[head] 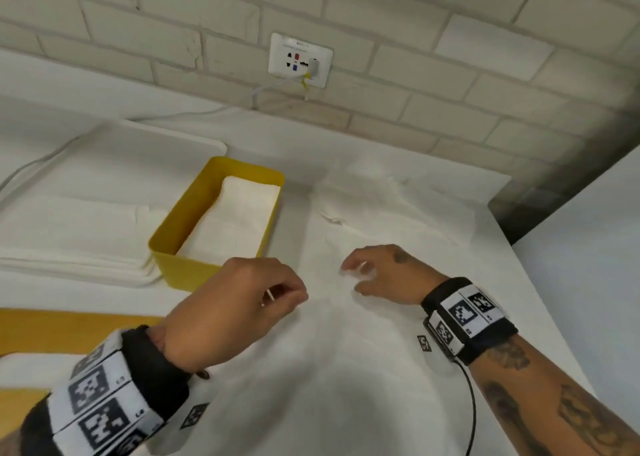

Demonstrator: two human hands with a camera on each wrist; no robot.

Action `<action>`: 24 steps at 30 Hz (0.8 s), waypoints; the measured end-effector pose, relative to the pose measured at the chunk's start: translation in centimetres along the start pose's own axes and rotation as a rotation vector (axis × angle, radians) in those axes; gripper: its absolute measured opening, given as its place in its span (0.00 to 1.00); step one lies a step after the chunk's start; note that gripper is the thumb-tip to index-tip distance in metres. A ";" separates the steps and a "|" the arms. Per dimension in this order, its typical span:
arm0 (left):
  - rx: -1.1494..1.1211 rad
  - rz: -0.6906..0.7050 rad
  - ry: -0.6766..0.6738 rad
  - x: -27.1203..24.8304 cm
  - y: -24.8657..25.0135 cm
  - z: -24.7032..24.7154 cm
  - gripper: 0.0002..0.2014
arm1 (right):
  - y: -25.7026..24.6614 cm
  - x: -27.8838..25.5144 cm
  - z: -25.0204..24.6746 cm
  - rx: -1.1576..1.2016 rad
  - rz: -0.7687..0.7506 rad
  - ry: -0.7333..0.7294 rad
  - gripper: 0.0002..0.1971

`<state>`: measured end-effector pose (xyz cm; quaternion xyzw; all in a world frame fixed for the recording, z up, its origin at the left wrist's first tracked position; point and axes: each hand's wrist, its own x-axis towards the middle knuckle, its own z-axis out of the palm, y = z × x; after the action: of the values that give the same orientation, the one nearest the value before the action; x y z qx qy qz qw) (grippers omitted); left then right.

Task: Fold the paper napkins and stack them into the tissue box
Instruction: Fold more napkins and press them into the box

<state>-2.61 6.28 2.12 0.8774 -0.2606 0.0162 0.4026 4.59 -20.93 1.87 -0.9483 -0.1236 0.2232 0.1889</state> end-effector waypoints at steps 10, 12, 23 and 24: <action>0.414 -0.297 -0.466 0.5 -0.7 7.0 0.17 | 0.1 -1.8 3.1 -0.459 -0.314 -0.164 0.19; 0.413 -0.321 -0.450 0.3 -0.7 7.3 0.16 | 0.2 -1.8 2.7 -0.473 -0.333 -0.136 0.10; 0.274 -0.354 -0.256 -0.8 0.2 7.3 0.12 | 0.7 -3.5 -5.6 0.377 -0.373 0.425 0.03; 0.151 -0.358 -0.186 -0.7 0.8 7.2 0.13 | 0.8 -3.8 -6.7 0.415 -0.372 0.496 0.04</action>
<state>-4.87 0.99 -2.34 0.9350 -0.1346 -0.1171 0.3064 4.57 -24.86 8.50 -0.8764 -0.1966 -0.0311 0.4385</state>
